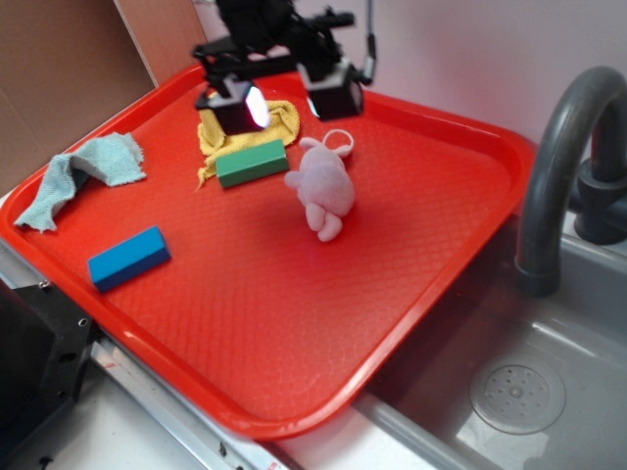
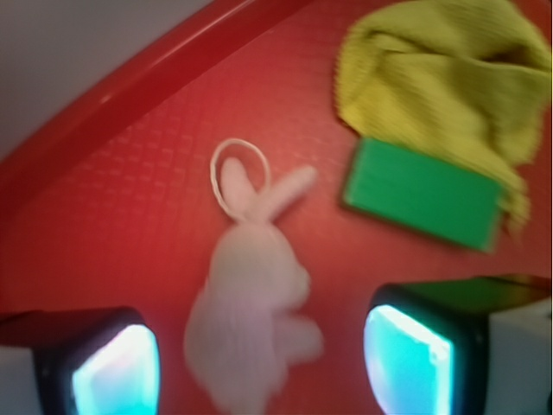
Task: Grab the pink bunny.
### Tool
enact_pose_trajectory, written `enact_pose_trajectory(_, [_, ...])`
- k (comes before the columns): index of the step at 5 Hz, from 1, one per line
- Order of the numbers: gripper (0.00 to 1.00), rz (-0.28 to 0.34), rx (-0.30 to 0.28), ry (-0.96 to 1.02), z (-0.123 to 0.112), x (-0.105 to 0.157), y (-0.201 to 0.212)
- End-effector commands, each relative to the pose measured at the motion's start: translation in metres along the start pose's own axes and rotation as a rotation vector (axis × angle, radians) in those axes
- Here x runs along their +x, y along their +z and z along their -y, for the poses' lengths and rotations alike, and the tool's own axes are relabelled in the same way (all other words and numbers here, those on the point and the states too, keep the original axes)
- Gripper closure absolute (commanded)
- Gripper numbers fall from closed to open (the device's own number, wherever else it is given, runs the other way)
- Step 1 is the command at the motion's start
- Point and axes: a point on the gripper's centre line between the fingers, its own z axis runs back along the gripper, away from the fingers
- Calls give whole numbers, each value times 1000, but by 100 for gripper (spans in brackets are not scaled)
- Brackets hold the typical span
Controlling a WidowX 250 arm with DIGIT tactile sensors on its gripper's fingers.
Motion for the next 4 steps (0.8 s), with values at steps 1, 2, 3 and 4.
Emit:
enact_pose_trajectory(1, [0, -109, -77, -125, 21, -7, -38])
enact_pose_trajectory(2, [0, -132, -69, -140, 24, -14, -54])
enact_pose_trajectory(3, [100, -106, -43, -132, 22, -17, -55])
enact_pose_trajectory(4, [100, -70, -20, -121, 19, -21, -44])
